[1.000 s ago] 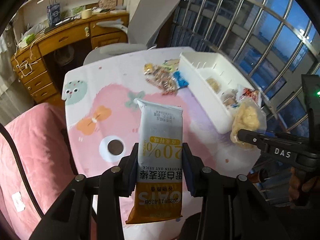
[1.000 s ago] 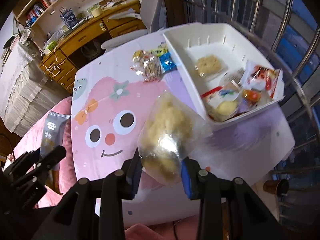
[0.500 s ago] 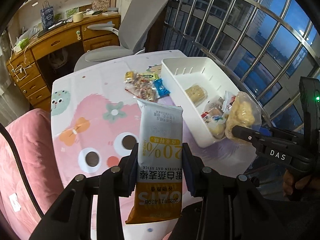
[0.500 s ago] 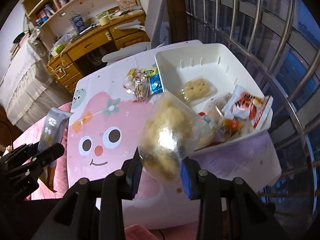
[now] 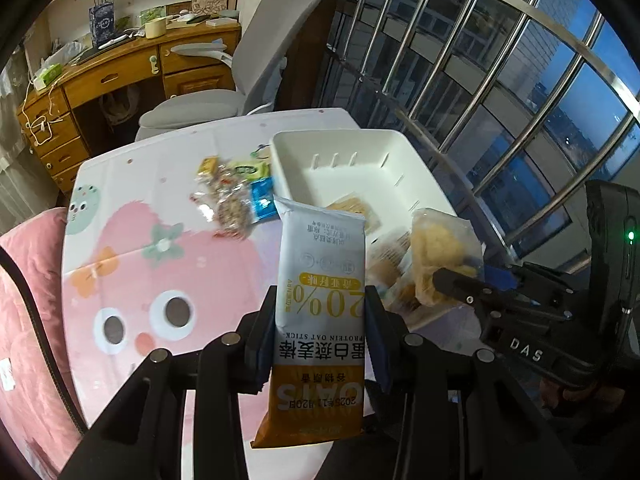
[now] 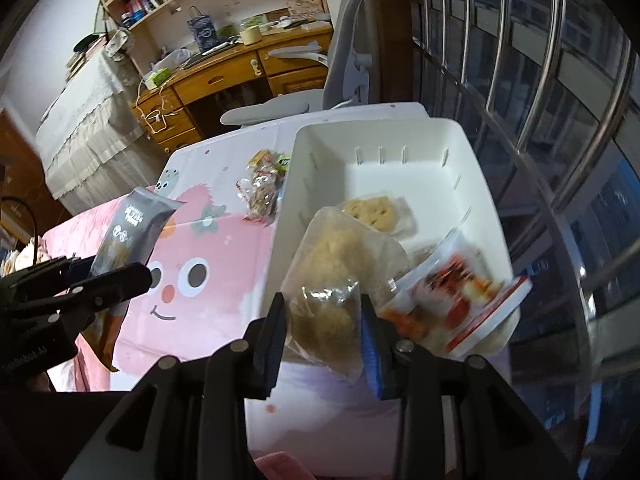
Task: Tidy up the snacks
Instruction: 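Lower the OATS bar and bread bag into the white tray and open both grippers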
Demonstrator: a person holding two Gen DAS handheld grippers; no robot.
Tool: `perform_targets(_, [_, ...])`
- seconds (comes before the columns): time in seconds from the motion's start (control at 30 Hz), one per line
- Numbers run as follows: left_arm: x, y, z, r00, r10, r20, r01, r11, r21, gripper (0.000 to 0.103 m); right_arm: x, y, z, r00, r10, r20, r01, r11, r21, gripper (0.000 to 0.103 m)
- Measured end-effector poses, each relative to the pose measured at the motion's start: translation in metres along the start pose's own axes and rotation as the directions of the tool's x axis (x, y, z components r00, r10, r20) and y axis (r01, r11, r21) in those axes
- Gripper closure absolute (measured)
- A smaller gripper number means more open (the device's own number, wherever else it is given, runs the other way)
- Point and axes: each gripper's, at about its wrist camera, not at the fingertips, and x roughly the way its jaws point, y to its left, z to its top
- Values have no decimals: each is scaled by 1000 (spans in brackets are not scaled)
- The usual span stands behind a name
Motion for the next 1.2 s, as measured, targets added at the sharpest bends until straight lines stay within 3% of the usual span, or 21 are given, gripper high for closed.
perform_targets(0.27, [27,-45,37,1000,-1,25,1,1000,3,65,0,-43,20,999,21,33,-19,998,-63,69])
perform_targets(0.5, [48,-64,69,1000,-6,29,6,1000,-3,63,5,-71,40,998,13,62,-9,998,-69,69])
perform_targets(0.57, [54,-65,71,1000,2,15,-2,1000,-13,32,8,-77,43,998,18,58,-15,999,-53,68])
perform_targets(0.63, [57,-63,71,1000,5,12,-4,999,-38,26,14,-83,45,999,15,36,-14,1000,-21,64])
perform_targets(0.77, [63,-56,67,1000,1,-24,-3,996,-91,26,25,-93,46,999,36,0,-36,999,37,51])
perform_targets(1.2, [47,-7,36,997,63,-50,-72,973,-221,25,36,-89,44,998,54,-16,-52,992,112,48])
